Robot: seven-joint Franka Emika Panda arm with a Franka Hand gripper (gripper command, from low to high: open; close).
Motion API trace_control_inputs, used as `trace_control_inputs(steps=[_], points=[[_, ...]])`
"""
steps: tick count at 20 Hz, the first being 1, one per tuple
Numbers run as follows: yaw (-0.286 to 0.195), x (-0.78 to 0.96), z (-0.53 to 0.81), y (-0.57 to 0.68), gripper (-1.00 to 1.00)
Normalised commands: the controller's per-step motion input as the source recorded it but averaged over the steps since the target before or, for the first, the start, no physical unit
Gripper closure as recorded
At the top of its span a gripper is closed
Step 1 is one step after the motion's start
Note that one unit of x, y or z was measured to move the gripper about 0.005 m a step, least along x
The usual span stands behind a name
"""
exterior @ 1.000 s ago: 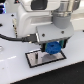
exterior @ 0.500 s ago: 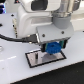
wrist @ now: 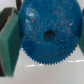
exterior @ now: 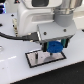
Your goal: Insert the blue gear onto the right peg, followed by the red gear
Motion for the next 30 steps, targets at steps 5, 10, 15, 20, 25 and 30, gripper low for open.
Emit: trace_control_inputs(steps=[5, 10, 15, 20, 25, 30], points=[[0.0, 0.09, -0.12, -0.02, 1.0], [0.0, 0.05, -0.09, -0.04, 1.0], [0.0, 0.01, 0.08, -0.03, 1.0], [0.0, 0.01, 0.24, -0.02, 1.0], [0.0, 0.0, 0.15, -0.04, 1.0], [0.0, 0.06, -0.08, -0.04, 1.0]])
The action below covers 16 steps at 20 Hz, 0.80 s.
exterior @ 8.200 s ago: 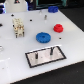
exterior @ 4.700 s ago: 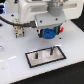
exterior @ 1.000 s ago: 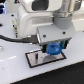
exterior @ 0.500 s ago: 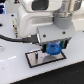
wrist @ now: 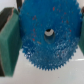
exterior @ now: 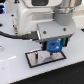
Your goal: Insert the blue gear onto the right peg, followed by the red gear
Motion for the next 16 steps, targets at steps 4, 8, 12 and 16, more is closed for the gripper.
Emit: trace_control_inputs(steps=[4, 8, 12, 16], points=[[0.0, 0.07, -0.16, -0.06, 1.0], [0.0, 0.05, -0.24, -0.05, 1.0], [0.0, 0.06, -0.1, -0.03, 1.0], [0.0, 0.13, 0.18, -0.01, 1.0]])
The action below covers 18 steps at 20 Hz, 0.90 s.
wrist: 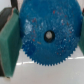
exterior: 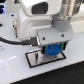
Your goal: Insert the blue gear onto the right peg, followed by the red gear
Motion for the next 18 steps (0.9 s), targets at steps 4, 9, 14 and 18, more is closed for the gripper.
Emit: trace_control_inputs(steps=[4, 9, 14, 18], points=[[0.0, 0.11, 0.04, -0.01, 1.0], [0.0, 0.03, -0.24, -0.03, 1.0], [0.0, 0.02, -0.31, 0.0, 1.0], [0.0, 0.03, -0.14, 0.04, 1.0]])
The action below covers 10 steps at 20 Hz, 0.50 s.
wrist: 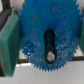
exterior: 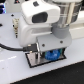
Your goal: Insert the blue gear onto the right peg, followed by the red gear
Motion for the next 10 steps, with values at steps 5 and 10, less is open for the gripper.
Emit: trace_control_inputs(steps=[5, 10], points=[[0.0, -0.01, 0.07, 0.05, -1.0], [0.0, -0.13, 0.36, 0.1, -1.0]])
